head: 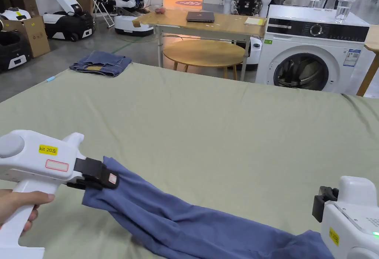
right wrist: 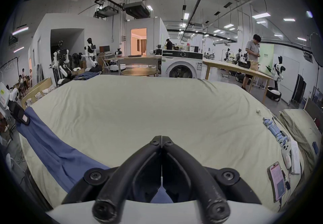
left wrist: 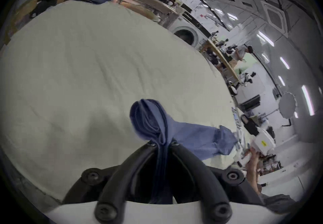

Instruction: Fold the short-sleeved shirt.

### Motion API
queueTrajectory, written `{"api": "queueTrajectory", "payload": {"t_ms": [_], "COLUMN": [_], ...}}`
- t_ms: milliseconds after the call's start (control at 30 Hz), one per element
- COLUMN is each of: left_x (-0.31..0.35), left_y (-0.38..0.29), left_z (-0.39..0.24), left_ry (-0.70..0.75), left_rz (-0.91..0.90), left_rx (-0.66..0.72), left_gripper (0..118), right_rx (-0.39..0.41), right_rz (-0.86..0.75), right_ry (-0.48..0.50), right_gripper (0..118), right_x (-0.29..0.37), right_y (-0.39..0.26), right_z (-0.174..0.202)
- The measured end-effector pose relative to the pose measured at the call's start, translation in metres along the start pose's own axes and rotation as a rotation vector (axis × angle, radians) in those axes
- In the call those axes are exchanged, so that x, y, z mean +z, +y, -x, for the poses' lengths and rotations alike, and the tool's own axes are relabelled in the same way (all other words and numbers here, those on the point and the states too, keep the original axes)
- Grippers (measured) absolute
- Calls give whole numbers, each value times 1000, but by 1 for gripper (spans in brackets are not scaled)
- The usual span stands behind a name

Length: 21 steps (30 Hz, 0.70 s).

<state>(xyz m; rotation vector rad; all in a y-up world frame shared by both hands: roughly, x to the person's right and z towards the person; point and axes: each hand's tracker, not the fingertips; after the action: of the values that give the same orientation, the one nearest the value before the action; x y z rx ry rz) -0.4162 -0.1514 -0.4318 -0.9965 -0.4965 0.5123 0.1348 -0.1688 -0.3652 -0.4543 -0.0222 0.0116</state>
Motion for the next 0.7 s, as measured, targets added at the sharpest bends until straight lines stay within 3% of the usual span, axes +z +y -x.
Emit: {"api": "queueTrajectory", "payload": {"t_ms": [200, 400, 700], "left_x": [-20, -64, -183], "left_y": [-11, -10, -44], "left_z": [-62, -101, -157], "left_ry": [-213, -276, -109], "left_rz": [40, 91, 293], "left_rx": [2, -58, -81], "left_gripper": [1, 1, 1], "right_rx": [-6, -19, -50], "right_rz": [2, 8, 31], "right_ry": [2, -5, -34], "right_gripper": [0, 0, 0], "right_x": [-2, -2, 7], "right_y": [-4, -9, -18], "right_z": [-7, -18, -29]}}
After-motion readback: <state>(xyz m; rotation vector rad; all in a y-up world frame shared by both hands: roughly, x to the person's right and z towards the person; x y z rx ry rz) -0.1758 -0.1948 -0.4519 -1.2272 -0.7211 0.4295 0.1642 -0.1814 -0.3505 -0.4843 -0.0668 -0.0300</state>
